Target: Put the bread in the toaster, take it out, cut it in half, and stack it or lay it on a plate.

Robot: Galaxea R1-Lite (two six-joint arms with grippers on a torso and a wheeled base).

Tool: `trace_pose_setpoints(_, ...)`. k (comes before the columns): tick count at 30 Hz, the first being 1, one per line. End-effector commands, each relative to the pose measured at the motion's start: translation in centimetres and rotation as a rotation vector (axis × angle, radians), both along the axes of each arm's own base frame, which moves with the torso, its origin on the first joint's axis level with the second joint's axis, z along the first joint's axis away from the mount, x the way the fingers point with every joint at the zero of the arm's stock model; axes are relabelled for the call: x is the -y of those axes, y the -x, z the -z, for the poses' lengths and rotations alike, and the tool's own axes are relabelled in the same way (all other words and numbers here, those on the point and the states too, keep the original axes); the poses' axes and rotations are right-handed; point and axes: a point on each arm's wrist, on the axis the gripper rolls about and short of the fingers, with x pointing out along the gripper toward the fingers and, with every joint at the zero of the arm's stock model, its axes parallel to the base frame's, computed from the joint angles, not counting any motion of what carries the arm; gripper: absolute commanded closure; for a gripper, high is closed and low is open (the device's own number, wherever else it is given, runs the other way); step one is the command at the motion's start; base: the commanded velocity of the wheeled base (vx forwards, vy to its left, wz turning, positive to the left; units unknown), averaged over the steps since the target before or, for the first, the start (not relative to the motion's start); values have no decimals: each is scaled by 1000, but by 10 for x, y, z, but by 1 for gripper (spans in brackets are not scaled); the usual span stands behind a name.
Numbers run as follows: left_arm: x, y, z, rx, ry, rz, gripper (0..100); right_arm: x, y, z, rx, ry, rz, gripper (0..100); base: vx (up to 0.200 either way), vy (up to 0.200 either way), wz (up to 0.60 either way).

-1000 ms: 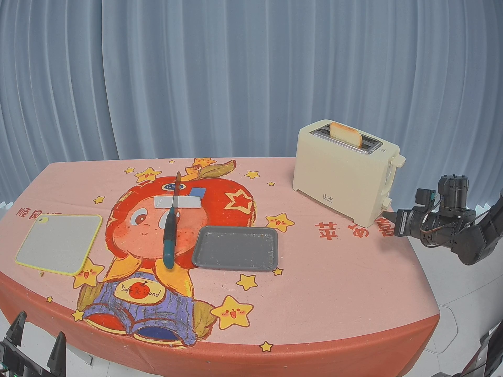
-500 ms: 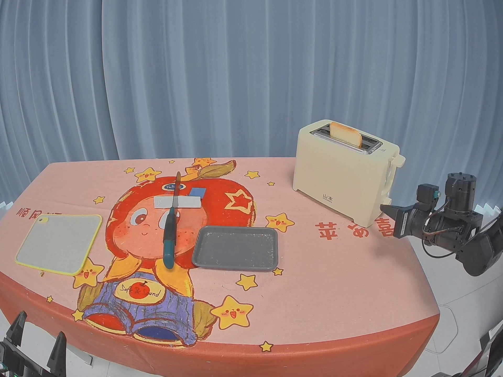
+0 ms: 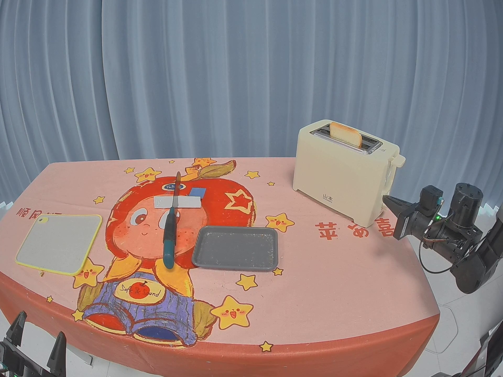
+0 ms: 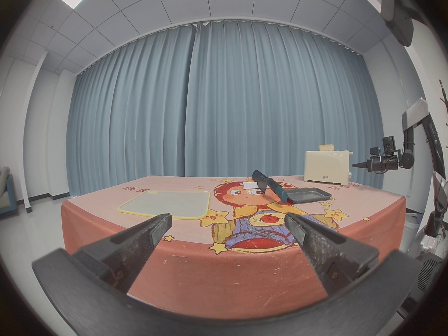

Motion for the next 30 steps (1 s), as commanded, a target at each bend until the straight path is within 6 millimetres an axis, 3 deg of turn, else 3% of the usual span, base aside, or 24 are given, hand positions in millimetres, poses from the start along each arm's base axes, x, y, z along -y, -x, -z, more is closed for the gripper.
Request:
trace_pose_setpoints(1,0,-1,5,-16,0,0,0,0,-2,5,-16,4,1,100,0,0,0)
trace_pose_setpoints(8,0,-1,5,-19,0,1,0,1,-5,-1,11,-5,10,100,0,0,0)
trace_pose_setpoints(18,0,-1,5,-19,0,0,0,9,-18,-45,178,-65,42,100,0,0,0)
trace_pose_setpoints(30,0,-1,5,-18,0,0,0,21,-30,-55,227,-71,101,100,0,0,0)
